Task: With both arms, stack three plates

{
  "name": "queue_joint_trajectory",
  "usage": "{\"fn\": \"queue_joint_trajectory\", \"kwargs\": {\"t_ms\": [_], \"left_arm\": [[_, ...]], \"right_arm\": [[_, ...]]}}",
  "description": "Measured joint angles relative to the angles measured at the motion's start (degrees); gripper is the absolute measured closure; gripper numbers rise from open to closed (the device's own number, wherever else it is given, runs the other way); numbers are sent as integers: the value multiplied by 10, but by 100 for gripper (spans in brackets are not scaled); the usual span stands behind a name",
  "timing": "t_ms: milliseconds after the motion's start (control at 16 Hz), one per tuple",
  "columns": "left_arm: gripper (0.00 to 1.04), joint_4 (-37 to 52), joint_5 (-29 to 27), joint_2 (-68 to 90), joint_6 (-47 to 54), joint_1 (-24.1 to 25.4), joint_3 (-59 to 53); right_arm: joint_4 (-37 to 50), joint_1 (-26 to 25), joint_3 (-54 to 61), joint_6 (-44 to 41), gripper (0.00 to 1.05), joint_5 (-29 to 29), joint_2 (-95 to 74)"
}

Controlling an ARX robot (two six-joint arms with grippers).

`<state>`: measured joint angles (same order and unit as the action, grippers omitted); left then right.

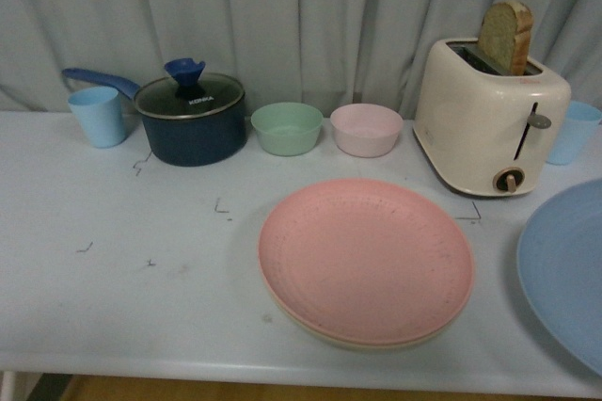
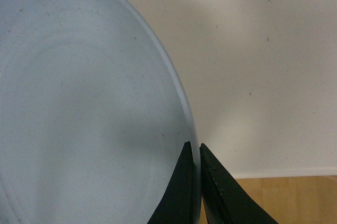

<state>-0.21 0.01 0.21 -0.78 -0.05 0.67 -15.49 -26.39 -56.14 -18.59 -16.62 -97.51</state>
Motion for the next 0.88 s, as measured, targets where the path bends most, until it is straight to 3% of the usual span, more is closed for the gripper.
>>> {"fn": "queue_joint_trajectory", "kwargs": {"t_ms": [125, 312, 688, 875], "left_arm": [[7, 0, 0, 0, 0, 0, 0], [7, 0, 0, 0, 0, 0, 0], [7, 0, 0, 0, 0, 0, 0], [7, 0, 0, 0, 0, 0, 0]], "right_arm": [[-11, 8, 5, 2, 102, -37, 70], [20, 45, 10, 14, 102, -37, 106], [119, 207, -10, 137, 102, -26, -12], [155, 259, -27, 193, 102, -21, -59]]}}
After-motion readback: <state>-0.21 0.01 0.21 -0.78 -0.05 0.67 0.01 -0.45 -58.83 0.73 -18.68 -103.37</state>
